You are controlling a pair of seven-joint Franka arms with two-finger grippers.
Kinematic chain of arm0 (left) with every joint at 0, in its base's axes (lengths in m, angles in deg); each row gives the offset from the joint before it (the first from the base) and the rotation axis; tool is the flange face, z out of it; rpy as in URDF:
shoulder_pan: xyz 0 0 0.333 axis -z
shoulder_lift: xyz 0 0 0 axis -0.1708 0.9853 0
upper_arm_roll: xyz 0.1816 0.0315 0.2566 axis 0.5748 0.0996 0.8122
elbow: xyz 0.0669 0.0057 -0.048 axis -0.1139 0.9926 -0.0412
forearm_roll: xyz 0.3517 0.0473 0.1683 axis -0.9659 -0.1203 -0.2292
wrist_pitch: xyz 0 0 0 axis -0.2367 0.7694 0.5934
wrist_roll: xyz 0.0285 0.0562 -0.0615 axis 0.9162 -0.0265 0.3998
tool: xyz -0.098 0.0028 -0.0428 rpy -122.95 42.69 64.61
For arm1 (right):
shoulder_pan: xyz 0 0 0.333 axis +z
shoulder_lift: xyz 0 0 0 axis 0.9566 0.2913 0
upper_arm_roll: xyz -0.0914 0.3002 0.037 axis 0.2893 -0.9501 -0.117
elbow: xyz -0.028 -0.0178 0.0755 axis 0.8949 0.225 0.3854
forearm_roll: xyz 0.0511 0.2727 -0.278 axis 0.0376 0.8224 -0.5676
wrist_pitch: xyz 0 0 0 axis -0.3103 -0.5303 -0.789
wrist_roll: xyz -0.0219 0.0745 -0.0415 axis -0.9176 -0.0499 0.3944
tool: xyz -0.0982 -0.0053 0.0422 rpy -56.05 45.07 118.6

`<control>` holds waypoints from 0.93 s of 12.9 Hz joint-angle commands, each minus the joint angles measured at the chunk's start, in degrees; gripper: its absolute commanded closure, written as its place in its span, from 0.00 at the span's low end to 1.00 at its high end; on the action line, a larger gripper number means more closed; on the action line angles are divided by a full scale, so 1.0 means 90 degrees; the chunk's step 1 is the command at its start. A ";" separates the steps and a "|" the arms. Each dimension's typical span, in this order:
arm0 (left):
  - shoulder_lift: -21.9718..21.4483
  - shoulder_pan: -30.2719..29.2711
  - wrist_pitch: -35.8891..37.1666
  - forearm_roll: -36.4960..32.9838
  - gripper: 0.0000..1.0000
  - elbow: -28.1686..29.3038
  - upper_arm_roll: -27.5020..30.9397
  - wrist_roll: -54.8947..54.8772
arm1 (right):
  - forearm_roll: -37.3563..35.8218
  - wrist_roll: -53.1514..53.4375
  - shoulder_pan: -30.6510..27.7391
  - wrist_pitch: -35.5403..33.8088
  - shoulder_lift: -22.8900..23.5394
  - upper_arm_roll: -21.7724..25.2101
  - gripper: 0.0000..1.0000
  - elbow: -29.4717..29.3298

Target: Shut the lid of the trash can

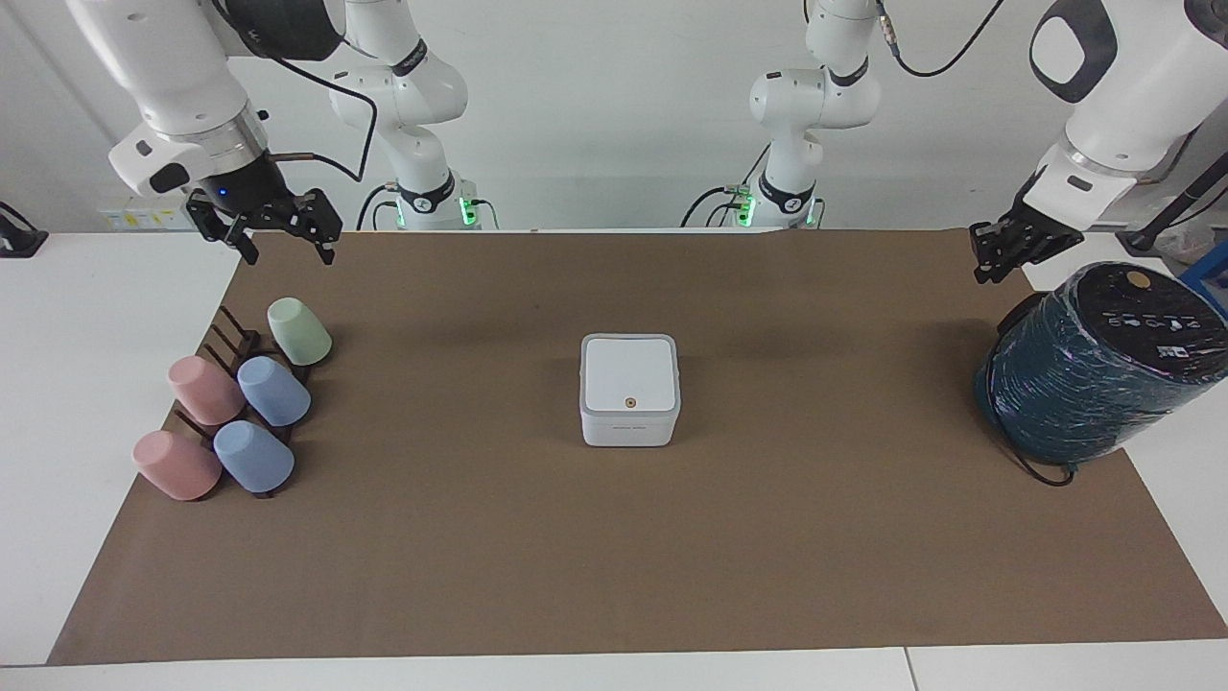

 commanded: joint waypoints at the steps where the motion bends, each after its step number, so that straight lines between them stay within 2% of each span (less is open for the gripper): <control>1: -0.0267 -0.0040 0.0392 -0.0212 0.73 0.0042 -0.0055 -0.0107 | 0.0111 0.0058 -0.0025 -0.0063 -0.0094 -0.0021 0.00 0.0052; 3: -0.0335 -0.0040 0.0529 -0.0232 0.56 0.0033 -0.0055 -0.0136 | 0.0101 0.0058 -0.0025 -0.0063 -0.0094 -0.0021 0.00 0.0052; 5: -0.0384 -0.0011 0.0578 -0.0261 0.11 0.0052 -0.0065 -0.0136 | 0.0111 0.0058 -0.0025 -0.0063 -0.0094 -0.0021 0.00 0.0052; 6: -0.0384 0.0037 0.0520 -0.0261 0.00 0.0071 -0.0075 -0.0136 | 0.0101 0.0058 -0.0025 -0.0063 -0.0094 -0.0021 0.00 0.0052; 9: -0.0384 0.0164 0.0374 -0.0251 0.00 0.0072 -0.0143 -0.0146 | 0.0101 0.0058 -0.0025 -0.0063 -0.0094 -0.0021 0.00 0.0052; 12: -0.0511 0.0350 -0.0104 -0.0251 0.00 0.0451 -0.0153 -0.0058 | 0.0111 0.0058 -0.0025 -0.0063 -0.0094 -0.0021 0.00 0.0052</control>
